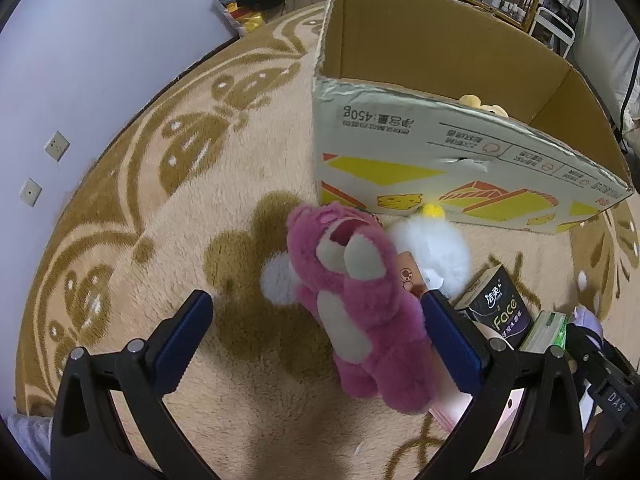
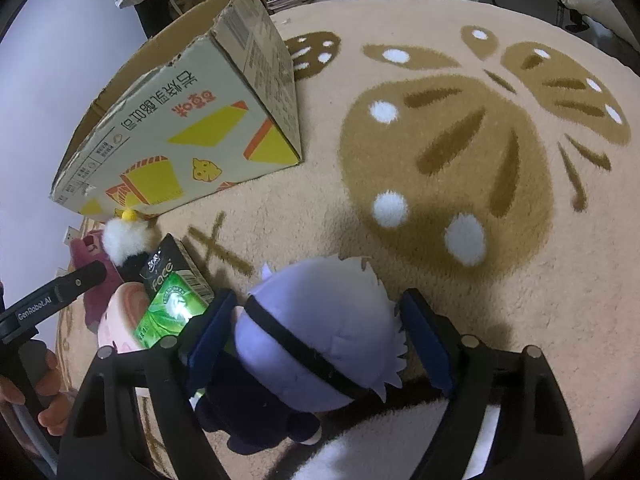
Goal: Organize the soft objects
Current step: 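Grasp the pink bear with the left gripper while the right gripper grasps the purple plush, then lift the pink bear and purple plush and carry both toward the box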
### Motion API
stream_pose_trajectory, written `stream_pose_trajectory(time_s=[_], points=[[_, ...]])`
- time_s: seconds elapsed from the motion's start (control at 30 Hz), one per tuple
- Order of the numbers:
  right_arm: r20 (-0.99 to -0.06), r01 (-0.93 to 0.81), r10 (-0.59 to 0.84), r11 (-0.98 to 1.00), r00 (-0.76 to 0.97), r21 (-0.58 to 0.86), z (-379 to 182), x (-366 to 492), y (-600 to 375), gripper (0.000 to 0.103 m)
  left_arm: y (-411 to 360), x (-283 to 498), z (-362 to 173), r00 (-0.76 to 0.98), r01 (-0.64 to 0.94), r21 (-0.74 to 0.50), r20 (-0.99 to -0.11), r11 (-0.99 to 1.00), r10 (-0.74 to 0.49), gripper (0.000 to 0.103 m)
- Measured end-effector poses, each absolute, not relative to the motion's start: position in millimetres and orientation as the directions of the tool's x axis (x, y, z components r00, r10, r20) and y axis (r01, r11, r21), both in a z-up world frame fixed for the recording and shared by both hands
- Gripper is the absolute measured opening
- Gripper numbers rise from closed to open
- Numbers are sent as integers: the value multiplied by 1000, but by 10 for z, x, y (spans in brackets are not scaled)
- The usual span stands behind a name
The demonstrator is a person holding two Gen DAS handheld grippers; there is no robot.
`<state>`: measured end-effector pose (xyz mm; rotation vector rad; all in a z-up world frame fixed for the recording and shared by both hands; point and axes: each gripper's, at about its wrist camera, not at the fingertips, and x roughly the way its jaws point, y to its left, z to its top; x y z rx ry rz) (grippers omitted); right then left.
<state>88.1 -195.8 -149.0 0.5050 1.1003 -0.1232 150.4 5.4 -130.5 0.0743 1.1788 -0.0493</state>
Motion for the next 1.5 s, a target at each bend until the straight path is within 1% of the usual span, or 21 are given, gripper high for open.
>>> stream_pose_trajectory(time_s=[0.1,0.2,0.4,0.47,0.53,0.67,0.73,0.77,0.8,0.83,0.93,1.1,1.27,1.4,1.5], points=[[-875,330,149,886,460,325,-1488,884,-1942,80,74,1528,-1340,365,68,10,-931,998,-16,102],[-876,327,146,889,460,320,-1489,879,-1933,76,74,1541,-1371,352,63,5,-936,998,-17,102],[-872,321,142,892,469,318,-1470,873,-1942,75,41,1532,-1397,352,75,18,-936,997,-9,102],[-867,314,142,894,478,320,-1449,862,-1940,74,26,1533,-1427,338,78,18,-941,997,-10,100],[-862,305,142,897,487,319,-1424,867,-1917,74,-8,1523,-1476,320,87,19,-947,996,-10,93],[-853,291,140,902,502,320,-1383,869,-1888,72,-72,1490,-1529,309,107,15,-951,994,-19,86],[-844,282,138,904,519,321,-1347,865,-1873,72,-93,1481,-1529,313,121,15,-949,993,-24,77],[-840,278,137,905,524,321,-1337,862,-1868,72,-115,1470,-1520,314,127,7,-949,992,-34,75],[-838,276,138,905,527,323,-1329,863,-1864,72,-122,1466,-1517,313,132,-2,-949,991,-44,68],[-836,276,140,904,531,327,-1322,863,-1863,72,-129,1461,-1510,312,140,-13,-948,990,-56,58],[-821,261,141,907,553,332,-1285,854,-1859,72,-184,1413,-1473,317,186,-24,-945,982,-83,54],[-795,236,135,914,591,330,-1206,852,-1834,72,-276,1332,-1435,350,213,41,-936,976,-37,51],[-806,246,106,922,582,298,-1225,872,-1827,72,-366,1186,-1295,407,190,117,-913,975,31,50],[-799,246,100,922,592,298,-1215,862,-1847,72,-332,1122,-1203,420,172,119,-907,978,36,50],[-804,249,71,931,591,266,-1206,860,-1832,72,-296,1051,-1133,434,162,130,-900,978,48,50]])
